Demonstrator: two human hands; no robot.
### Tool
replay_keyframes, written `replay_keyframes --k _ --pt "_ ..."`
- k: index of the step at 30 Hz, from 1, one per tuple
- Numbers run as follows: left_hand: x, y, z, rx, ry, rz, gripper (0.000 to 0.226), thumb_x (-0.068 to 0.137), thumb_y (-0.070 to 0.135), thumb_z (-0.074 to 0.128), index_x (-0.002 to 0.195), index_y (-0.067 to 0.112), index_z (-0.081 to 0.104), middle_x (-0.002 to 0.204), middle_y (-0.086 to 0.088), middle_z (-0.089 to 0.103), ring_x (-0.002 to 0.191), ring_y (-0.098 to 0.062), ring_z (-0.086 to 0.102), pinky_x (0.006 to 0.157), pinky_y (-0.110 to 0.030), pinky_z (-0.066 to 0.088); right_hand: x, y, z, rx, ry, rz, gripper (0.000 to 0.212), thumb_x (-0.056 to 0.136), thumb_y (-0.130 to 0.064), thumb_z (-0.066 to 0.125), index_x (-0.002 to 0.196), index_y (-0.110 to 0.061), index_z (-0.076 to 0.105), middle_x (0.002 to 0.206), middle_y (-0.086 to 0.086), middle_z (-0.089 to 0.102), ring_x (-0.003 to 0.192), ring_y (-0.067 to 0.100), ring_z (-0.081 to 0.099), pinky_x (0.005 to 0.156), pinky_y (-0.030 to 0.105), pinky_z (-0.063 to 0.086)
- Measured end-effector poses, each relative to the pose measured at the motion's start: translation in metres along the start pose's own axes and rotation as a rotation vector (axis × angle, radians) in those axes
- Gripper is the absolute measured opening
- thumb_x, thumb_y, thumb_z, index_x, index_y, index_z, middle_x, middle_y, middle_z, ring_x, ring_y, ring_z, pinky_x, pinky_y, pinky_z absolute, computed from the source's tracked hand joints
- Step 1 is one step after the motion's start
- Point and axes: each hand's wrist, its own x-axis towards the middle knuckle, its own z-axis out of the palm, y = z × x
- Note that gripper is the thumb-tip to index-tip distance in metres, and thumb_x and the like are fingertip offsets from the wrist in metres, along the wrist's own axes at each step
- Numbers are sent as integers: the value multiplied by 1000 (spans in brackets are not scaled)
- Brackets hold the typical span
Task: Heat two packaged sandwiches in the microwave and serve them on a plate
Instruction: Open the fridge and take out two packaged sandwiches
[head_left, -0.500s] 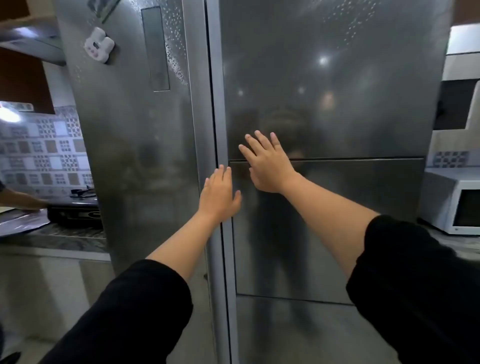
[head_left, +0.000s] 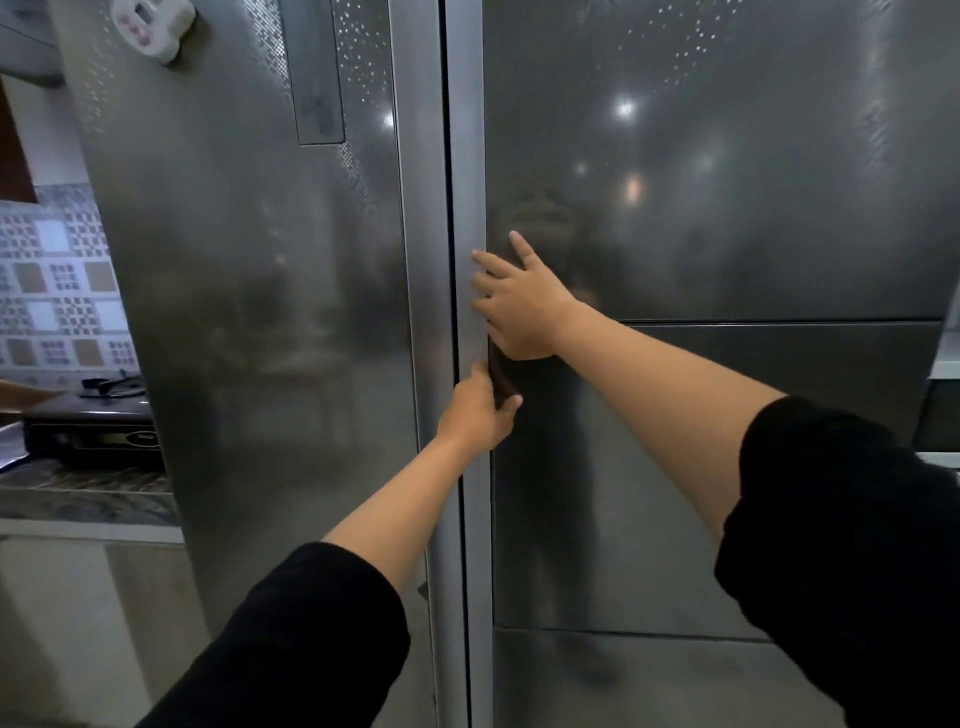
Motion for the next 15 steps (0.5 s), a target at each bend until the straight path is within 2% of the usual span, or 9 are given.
replay_keyframes --k 3,6,9,12,15 --pt "6 -8 4 -51 -35 -44 43 89 33 62 123 12 46 116 -7 60 108 -23 58 81 -31 47 6 -9 -4 -13 -60 69 49 95 -35 39 139 -15 44 155 10 25 147 29 4 112 63 2" --pt "9 -10 5 -95 -59 -62 46 89 33 60 129 15 45 124 -4 59 114 -21 55 83 -28 43 16 -24 -16 -45 -173 174 48 93 -36 43 134 -13 49 147 12 34 142 29 13 112 65 8" --pt "6 -11 6 -97 -39 -70 34 88 33 60 116 16 52 107 -2 64 100 -20 61 77 -30 49 22 -32 -24 -115 -240 198 48 91 -34 46 134 -13 49 145 13 37 141 30 15 111 64 14" --pt "-3 -11 10 -93 -5 -57 26 87 29 60 106 13 54 93 -2 64 90 -22 64 75 -35 54 17 -36 -27 -123 -243 212 49 91 -36 46 134 -13 50 144 12 38 141 30 15 111 64 16" --pt "-23 -2 5 -113 33 -30 33 87 29 62 114 14 50 102 2 63 95 -17 61 81 -36 52 3 -39 -38 -93 -167 212 47 90 -37 45 129 -12 53 138 9 42 137 28 20 110 64 17"
